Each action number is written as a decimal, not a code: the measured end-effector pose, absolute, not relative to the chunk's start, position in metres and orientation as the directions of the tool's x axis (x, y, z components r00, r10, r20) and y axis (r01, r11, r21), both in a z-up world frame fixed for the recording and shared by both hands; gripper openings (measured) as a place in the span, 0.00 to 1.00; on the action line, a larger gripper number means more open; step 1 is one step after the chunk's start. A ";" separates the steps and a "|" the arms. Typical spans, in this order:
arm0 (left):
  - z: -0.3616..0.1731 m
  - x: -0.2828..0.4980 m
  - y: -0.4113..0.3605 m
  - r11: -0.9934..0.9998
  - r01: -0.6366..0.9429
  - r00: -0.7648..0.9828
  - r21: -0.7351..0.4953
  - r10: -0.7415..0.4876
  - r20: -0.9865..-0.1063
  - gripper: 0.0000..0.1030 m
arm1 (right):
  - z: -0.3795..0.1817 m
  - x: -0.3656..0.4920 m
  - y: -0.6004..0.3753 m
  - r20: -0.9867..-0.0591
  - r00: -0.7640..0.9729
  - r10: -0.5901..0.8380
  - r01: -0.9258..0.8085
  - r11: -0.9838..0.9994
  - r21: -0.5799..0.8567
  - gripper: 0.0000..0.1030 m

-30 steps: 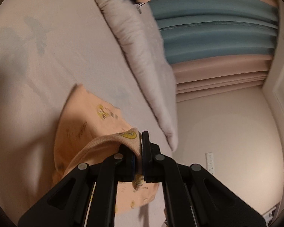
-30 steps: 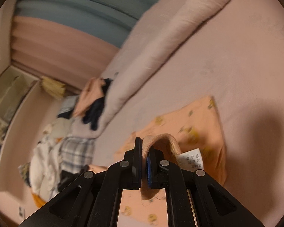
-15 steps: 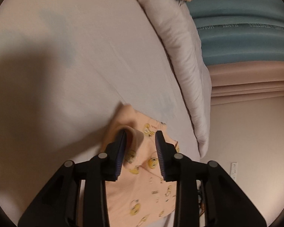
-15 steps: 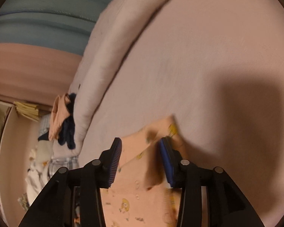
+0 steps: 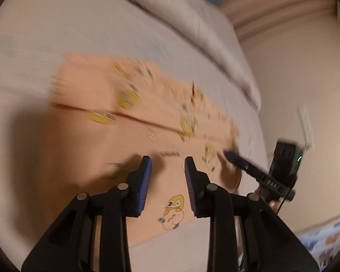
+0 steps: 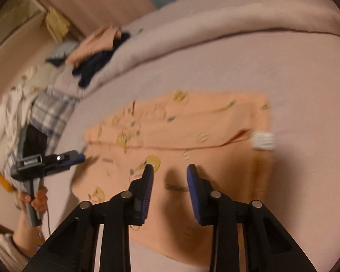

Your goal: Fold small clothes

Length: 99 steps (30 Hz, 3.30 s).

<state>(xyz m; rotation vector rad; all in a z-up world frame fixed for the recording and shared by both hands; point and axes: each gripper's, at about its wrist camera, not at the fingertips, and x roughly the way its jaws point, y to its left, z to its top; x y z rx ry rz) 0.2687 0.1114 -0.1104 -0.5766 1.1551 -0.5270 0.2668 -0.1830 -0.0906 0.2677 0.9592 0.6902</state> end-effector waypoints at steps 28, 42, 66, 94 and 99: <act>-0.107 0.266 0.200 0.812 -0.160 0.564 -0.561 -0.391 -0.727 0.24 | -0.093 0.304 -0.204 -0.729 0.573 0.375 -0.260 0.927 0.272 0.29; -0.110 0.334 0.130 0.892 -0.047 0.525 -0.450 -0.361 -0.771 0.14 | -0.089 0.247 -0.165 -0.659 0.512 0.551 -0.466 0.823 0.326 0.29; -0.107 0.258 0.125 0.830 0.048 0.447 -0.556 -0.516 -0.731 0.35 | -0.091 0.388 -0.215 -0.697 0.630 0.342 -0.087 0.923 0.375 0.29; -0.104 0.110 0.173 0.822 -0.056 0.515 -0.566 -0.462 -0.722 0.50 | -0.102 0.197 -0.270 -0.701 0.537 0.469 -0.231 0.881 0.413 0.48; -0.109 0.088 0.184 0.768 -0.123 0.534 -0.629 -0.483 -0.694 0.59 | -0.119 0.180 -0.270 -0.682 0.496 0.538 -0.169 0.830 0.532 0.52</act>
